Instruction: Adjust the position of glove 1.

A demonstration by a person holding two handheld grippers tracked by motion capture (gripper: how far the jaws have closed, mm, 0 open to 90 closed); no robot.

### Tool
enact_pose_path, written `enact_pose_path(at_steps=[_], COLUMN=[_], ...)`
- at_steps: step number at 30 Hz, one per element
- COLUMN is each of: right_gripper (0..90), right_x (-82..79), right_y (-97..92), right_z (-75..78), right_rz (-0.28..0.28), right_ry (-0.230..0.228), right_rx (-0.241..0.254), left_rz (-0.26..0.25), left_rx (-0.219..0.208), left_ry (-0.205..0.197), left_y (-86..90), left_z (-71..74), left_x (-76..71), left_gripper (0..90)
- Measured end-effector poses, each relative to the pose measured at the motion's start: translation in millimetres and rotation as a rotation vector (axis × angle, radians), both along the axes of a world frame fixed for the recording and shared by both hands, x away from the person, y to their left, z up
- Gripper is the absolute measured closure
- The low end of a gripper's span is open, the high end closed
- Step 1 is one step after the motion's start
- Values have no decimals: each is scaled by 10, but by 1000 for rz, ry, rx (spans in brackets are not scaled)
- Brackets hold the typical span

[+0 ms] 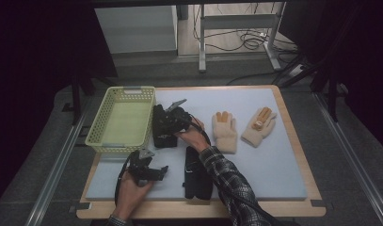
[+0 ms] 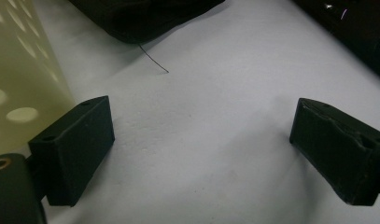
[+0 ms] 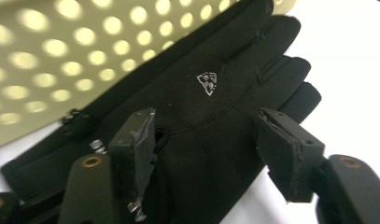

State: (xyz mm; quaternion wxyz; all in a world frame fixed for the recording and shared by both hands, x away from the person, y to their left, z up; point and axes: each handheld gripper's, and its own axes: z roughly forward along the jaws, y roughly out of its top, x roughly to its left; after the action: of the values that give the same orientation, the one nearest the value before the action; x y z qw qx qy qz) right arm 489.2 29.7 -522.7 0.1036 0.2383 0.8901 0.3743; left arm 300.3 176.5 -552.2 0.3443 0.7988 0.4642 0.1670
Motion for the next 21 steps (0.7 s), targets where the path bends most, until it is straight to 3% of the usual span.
enact_pose_path(at_steps=[4,8,9,12,16,21], right_gripper=[370,528,663,768,798,797], right_x=[60,42,36,25,-19,-114], right_y=[68,116,109,74,85,-38], right_z=[-88,-107,-95,-80,-43,100], right_rz=[-19,-35,-42,-66,-79,-90], right_ry=[23,44,49,60,54,56], right_rx=[-19,-18,-21,-21,-46,-8], left_rz=[0,0,0,0,0,0], left_rx=[0,1,0,1,1,0], left_ry=[0,0,0,0,1,0], left_y=[0,-1,-1,-2,-1,-1], left_z=[0,0,0,0,0,0], left_x=[0,0,0,0,0,0], left_gripper=[68,68,68,68,68,67])
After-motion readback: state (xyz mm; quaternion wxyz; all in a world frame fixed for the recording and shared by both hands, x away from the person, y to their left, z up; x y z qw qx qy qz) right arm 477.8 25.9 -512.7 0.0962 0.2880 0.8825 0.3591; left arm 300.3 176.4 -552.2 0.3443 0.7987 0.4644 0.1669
